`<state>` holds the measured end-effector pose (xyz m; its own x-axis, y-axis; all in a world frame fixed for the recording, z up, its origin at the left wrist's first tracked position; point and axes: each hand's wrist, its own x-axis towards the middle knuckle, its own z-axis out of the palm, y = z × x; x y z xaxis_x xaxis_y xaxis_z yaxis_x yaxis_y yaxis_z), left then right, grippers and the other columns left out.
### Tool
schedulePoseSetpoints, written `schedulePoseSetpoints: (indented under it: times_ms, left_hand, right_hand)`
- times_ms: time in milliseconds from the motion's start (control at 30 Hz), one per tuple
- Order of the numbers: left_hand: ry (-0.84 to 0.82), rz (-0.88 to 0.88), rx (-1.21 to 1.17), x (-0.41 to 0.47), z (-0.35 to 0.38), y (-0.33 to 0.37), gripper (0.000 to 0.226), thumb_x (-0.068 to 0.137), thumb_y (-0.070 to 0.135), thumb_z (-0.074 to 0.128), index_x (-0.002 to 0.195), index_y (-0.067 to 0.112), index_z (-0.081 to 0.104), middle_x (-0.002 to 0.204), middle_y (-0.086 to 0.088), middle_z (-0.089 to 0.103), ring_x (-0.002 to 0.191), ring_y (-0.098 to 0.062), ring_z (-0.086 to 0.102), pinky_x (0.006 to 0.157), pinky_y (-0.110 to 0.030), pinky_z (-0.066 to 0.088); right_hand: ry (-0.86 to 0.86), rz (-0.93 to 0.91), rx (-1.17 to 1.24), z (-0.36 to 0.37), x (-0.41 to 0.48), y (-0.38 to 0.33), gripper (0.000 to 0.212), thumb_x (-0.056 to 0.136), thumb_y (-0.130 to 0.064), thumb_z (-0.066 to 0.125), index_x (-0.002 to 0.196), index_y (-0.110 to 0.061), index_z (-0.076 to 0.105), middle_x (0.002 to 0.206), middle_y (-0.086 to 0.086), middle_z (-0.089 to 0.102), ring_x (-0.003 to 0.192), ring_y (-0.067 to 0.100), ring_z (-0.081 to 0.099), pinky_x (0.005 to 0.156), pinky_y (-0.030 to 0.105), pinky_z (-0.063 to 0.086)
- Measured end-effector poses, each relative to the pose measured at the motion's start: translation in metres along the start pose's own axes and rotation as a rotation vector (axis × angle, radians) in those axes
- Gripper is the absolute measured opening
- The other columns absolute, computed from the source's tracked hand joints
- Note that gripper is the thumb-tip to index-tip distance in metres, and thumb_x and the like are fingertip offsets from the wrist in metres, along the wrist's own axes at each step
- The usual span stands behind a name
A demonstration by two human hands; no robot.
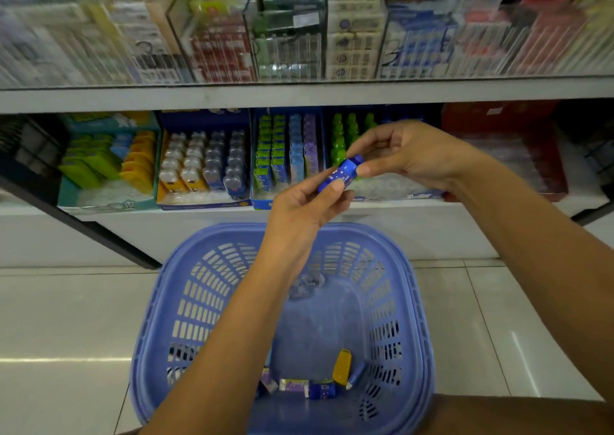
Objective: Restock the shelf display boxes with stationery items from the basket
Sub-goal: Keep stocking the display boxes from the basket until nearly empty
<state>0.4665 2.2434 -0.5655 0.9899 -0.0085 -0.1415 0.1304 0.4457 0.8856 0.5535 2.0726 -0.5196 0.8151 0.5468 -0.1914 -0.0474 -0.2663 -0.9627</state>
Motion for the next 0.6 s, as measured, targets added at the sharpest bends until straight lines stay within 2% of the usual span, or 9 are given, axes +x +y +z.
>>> schedulePoseSetpoints:
  times_ms: [100, 200, 333, 467, 533, 600]
  left_hand:
    - [0.023, 0.059, 0.044, 0.007, 0.009, -0.003, 0.027, 0.09, 0.0, 0.057, 0.116, 0.006, 0.062, 0.093, -0.003, 0.072, 0.084, -0.015, 0.068, 0.085, -0.025, 0.056]
    - [0.037, 0.103, 0.103, 0.016, 0.022, -0.01, 0.03, 0.09, 0.001, 0.058, 0.12, 0.005, 0.06, 0.097, -0.004, 0.07, 0.085, -0.011, 0.067, 0.081, -0.023, 0.056]
    - [0.064, 0.139, 0.166, 0.029, 0.038, -0.019, 0.031, 0.086, -0.003, 0.063, 0.11, 0.016, 0.061, 0.096, 0.003, 0.069, 0.08, -0.001, 0.064, 0.074, -0.015, 0.052]
    - [0.111, 0.221, 0.267, 0.04, 0.05, -0.027, 0.036, 0.081, -0.007, 0.067, 0.101, 0.023, 0.061, 0.097, 0.006, 0.067, 0.083, -0.001, 0.064, 0.079, -0.02, 0.054]
    - [0.133, 0.228, 0.315, 0.044, 0.058, -0.033, 0.037, 0.081, -0.005, 0.067, 0.11, 0.016, 0.059, 0.104, 0.001, 0.065, 0.089, -0.004, 0.063, 0.084, -0.022, 0.054]
    - [0.093, 0.205, 0.446, 0.044, 0.062, -0.042, 0.045, 0.084, 0.002, 0.067, 0.126, 0.011, 0.053, 0.12, -0.003, 0.062, 0.107, -0.011, 0.06, 0.094, -0.026, 0.05]
  right_hand:
    - [0.012, 0.034, 0.121, -0.007, 0.001, 0.001, 0.029, 0.064, -0.02, 0.074, 0.093, -0.016, 0.071, 0.088, 0.001, 0.075, 0.083, 0.01, 0.07, 0.072, 0.016, 0.055]
    - [0.081, 0.081, 0.157, -0.015, 0.001, -0.001, 0.026, 0.065, -0.021, 0.074, 0.089, -0.011, 0.073, 0.087, 0.006, 0.075, 0.079, 0.013, 0.072, 0.067, 0.015, 0.055]
    - [0.147, 0.102, 0.157, -0.03, -0.006, -0.003, 0.03, 0.064, -0.019, 0.074, 0.093, -0.012, 0.071, 0.091, 0.004, 0.075, 0.088, 0.014, 0.072, 0.071, 0.015, 0.055]
    - [0.218, 0.186, 0.147, -0.04, -0.009, -0.002, 0.027, 0.067, -0.014, 0.075, 0.092, -0.008, 0.069, 0.094, 0.008, 0.074, 0.088, 0.018, 0.072, 0.07, 0.018, 0.057]
    - [0.259, 0.199, 0.131, -0.042, -0.011, -0.001, 0.021, 0.073, -0.008, 0.074, 0.093, -0.008, 0.069, 0.098, 0.01, 0.073, 0.088, 0.018, 0.072, 0.07, 0.018, 0.058]
    - [0.311, 0.165, 0.051, -0.049, -0.015, 0.0, 0.021, 0.074, -0.01, 0.075, 0.093, -0.014, 0.071, 0.099, 0.005, 0.072, 0.09, 0.014, 0.071, 0.074, 0.018, 0.057]
